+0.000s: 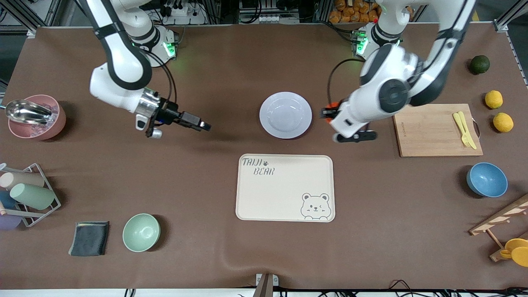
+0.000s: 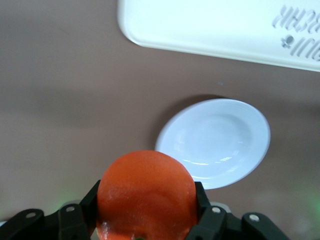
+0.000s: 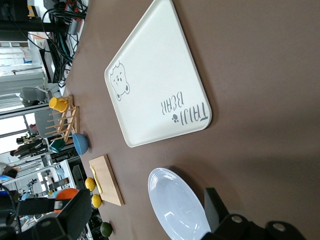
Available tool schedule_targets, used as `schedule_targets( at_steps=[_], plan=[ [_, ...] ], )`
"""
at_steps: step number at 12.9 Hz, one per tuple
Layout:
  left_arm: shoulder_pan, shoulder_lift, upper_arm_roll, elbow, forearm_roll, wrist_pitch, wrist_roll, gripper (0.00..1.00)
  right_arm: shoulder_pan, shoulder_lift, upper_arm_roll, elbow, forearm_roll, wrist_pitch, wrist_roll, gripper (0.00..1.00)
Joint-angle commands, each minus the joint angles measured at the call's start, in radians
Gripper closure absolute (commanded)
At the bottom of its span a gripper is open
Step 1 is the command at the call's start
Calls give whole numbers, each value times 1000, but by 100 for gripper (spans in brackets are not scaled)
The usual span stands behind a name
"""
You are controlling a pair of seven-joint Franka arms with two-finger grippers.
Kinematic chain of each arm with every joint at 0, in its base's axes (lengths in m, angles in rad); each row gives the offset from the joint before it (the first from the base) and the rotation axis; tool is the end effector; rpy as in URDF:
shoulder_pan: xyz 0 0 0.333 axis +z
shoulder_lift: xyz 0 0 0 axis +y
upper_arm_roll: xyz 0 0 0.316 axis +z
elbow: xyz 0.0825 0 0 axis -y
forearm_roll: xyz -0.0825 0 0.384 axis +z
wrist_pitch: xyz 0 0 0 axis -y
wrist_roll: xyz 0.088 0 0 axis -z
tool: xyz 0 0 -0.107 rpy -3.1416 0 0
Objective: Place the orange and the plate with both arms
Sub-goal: 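Carry the orange with the left gripper onto the white plate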
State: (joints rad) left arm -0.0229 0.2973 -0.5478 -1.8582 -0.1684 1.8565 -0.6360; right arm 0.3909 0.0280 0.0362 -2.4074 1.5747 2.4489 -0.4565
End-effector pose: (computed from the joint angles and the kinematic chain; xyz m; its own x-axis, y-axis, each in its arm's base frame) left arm 0.4981 -0.3155 0.3667 0.9168 0.1076 -0.3846 0.1489 -0.9857 0.0793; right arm 0.4486 0.2049 0.3025 0.9287 -0.3380 -0.1525 -0.3175 -0.5124 -0.7979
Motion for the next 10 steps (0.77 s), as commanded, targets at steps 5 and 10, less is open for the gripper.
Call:
schedule_targets(
  at_steps=[5, 10],
  plan=[
    [-261, 354, 12, 195, 171, 159, -404, 100, 69, 95, -10, -22, 348, 12, -334, 0],
    [-310, 440, 12, 192, 272, 182, -496, 100, 98, 130, -10, -19, 396, 12, -384, 0]
  ],
)
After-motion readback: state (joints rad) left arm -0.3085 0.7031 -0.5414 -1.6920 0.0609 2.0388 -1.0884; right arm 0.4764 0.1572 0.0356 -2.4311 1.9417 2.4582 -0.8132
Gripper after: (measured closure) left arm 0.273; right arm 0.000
